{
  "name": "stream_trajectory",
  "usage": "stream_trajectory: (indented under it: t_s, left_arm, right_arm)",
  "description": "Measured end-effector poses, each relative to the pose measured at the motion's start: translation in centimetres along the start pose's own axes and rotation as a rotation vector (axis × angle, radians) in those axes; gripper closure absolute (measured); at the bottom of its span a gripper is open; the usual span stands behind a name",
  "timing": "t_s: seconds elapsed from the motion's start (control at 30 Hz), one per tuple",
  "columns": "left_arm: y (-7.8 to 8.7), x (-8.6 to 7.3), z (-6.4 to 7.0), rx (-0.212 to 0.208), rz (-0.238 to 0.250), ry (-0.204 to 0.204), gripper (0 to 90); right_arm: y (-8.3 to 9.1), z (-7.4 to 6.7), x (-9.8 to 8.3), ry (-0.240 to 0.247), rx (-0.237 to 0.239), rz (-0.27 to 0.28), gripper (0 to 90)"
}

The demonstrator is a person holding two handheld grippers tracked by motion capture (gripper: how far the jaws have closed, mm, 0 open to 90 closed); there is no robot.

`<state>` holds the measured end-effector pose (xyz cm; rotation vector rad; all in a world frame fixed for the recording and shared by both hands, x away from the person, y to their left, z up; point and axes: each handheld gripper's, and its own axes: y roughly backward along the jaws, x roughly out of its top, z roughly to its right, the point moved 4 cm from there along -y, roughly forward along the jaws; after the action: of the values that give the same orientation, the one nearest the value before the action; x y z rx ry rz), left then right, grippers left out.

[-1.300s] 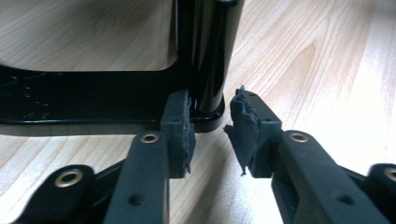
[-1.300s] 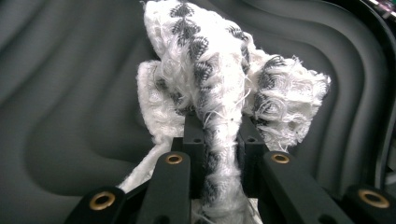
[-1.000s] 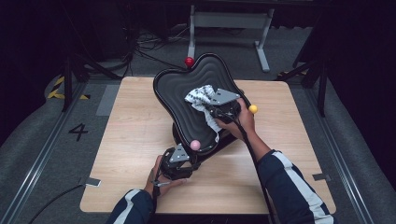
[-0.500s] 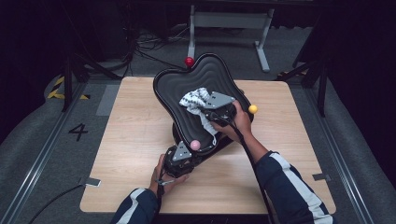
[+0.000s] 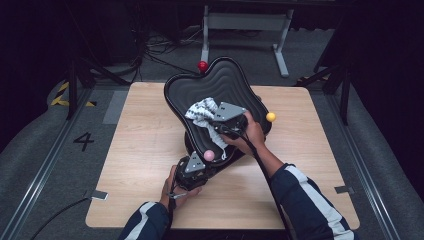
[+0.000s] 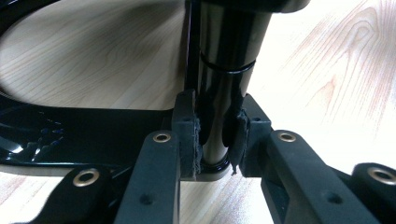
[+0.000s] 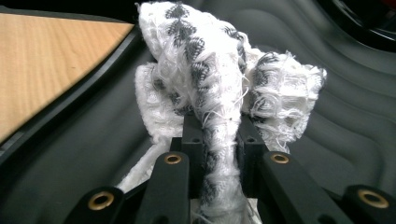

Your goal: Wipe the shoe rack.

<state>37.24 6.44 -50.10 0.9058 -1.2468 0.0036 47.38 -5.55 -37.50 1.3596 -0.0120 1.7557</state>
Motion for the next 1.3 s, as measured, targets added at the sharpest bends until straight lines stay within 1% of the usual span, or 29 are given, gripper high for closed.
stream_trajectory:
  t_s: [0.03, 0.07, 0.1, 0.13, 0.27, 0.3, 0.4, 0.43, 0.5, 0.53, 0.63, 0.67, 0.73, 0.8, 0.83, 0.87, 0.9, 0.93, 0.97, 1.0, 1.03, 1.07, 1.1, 1.13, 1.17, 1.2, 1.23, 1.27, 1.3]
  left_arm:
    - [0.0, 0.0, 0.0, -0.003, 0.001, 0.008, 73.6]
    - [0.0, 0.0, 0.0, -0.003, 0.001, 0.008, 73.6]
    - [0.0, 0.0, 0.0, -0.004, 0.001, 0.007, 73.6]
    - [0.0, 0.0, 0.0, -0.006, 0.001, 0.009, 73.6]
    - [0.0, 0.0, 0.0, -0.009, -0.003, 0.006, 73.6]
    - [0.0, 0.0, 0.0, -0.009, -0.002, 0.012, 73.6]
    - [0.0, 0.0, 0.0, -0.011, -0.003, 0.015, 73.7]
    - [0.0, 0.0, 0.0, -0.008, 0.000, 0.008, 73.6]
    - [0.0, 0.0, 0.0, -0.011, -0.004, 0.015, 73.7]
    - [0.0, 0.0, 0.0, -0.009, -0.005, 0.007, 73.7]
    - [0.0, 0.0, 0.0, -0.011, -0.003, 0.014, 73.7]
    - [0.0, 0.0, 0.0, -0.013, -0.004, 0.015, 73.7]
    - [0.0, 0.0, 0.1, -0.013, -0.003, 0.015, 73.7]
    - [0.0, 0.0, 0.1, -0.016, -0.009, 0.013, 73.6]
    - [0.0, 0.0, 0.1, -0.021, -0.009, 0.005, 73.6]
    - [-0.1, 0.0, 0.2, -0.028, -0.003, 0.011, 73.6]
    - [-0.1, 0.0, 0.2, -0.032, -0.006, 0.006, 73.6]
    - [-0.1, 0.0, 0.2, -0.034, -0.006, 0.001, 73.6]
    - [-0.1, 0.0, 0.2, -0.034, -0.006, 0.001, 73.6]
    - [-0.1, 0.0, 0.3, -0.037, -0.003, -0.001, 73.6]
    - [-0.1, 0.0, 0.3, -0.036, -0.005, 0.000, 73.6]
    - [-0.1, 0.0, 0.3, -0.032, -0.005, -0.006, 73.6]
    - [-0.1, 0.0, 0.3, -0.032, -0.005, -0.006, 73.6]
    - [-0.1, 0.0, 0.3, -0.032, -0.005, -0.006, 73.6]
    - [-0.1, 0.0, 0.3, -0.032, -0.004, -0.006, 73.6]
    - [-0.1, 0.0, 0.3, -0.037, -0.003, -0.004, 73.6]
    - [-0.1, 0.0, 0.3, -0.037, -0.003, -0.004, 73.6]
    - [-0.1, 0.0, 0.3, -0.033, -0.005, -0.005, 73.6]
    - [-0.1, 0.0, 0.3, -0.033, -0.005, -0.005, 73.6]
  right_arm:
    - [0.1, 0.8, -0.5, -0.021, -0.006, -0.006, 78.5]
    - [0.1, 0.8, -0.5, -0.021, -0.006, -0.006, 78.5]
    - [0.2, 1.3, -0.8, -0.030, -0.019, -0.017, 78.5]
    - [0.4, 1.9, -1.2, -0.032, -0.047, -0.036, 78.5]
    - [0.9, 4.3, -2.8, -0.067, -0.113, -0.079, 78.5]
    - [1.1, 5.0, -3.4, -0.075, -0.134, -0.094, 78.5]
    - [1.4, 6.6, -4.8, -0.097, -0.214, -0.142, 78.6]
    - [1.6, 7.0, -5.2, -0.123, -0.230, -0.145, 78.6]
    - [1.8, 7.7, -5.9, -0.126, -0.269, -0.180, 78.6]
    - [1.9, 8.1, -6.2, -0.128, -0.280, -0.184, 78.7]
    - [2.1, 8.6, -6.7, -0.145, -0.291, -0.196, 78.7]
    - [2.1, 8.8, -6.9, -0.150, -0.291, -0.195, 78.6]
    - [2.3, 9.0, -7.2, -0.179, -0.278, -0.179, 78.7]
    - [2.3, 8.9, -7.2, -0.188, -0.274, -0.175, 78.9]
    - [2.3, 8.7, -7.1, -0.190, -0.271, -0.168, 79.0]
    - [2.3, 8.4, -7.0, -0.191, -0.258, -0.164, 79.0]
    - [2.3, 8.0, -6.8, -0.192, -0.234, -0.150, 79.0]
    - [2.2, 7.4, -6.6, -0.190, -0.198, -0.137, 79.0]
    - [2.2, 6.9, -6.4, -0.175, -0.194, -0.135, 79.0]
    - [2.1, 6.2, -6.1, -0.142, -0.191, -0.140, 79.0]
    - [2.1, 5.8, -6.0, -0.134, -0.178, -0.137, 79.0]
    - [2.1, 5.2, -5.7, -0.133, -0.151, -0.125, 78.9]
    - [2.1, 5.2, -5.7, -0.133, -0.151, -0.125, 78.9]
    - [2.1, 4.7, -5.5, -0.123, -0.133, -0.116, 78.9]
    - [2.0, 4.1, -5.3, -0.109, -0.130, -0.110, 79.0]
    - [2.1, 3.2, -4.9, -0.094, -0.105, -0.094, 79.0]
    - [2.1, 3.2, -4.9, -0.094, -0.105, -0.094, 79.0]
    - [2.1, 2.6, -4.6, -0.080, -0.090, -0.090, 79.0]
    - [2.1, 2.6, -4.6, -0.080, -0.090, -0.090, 79.0]
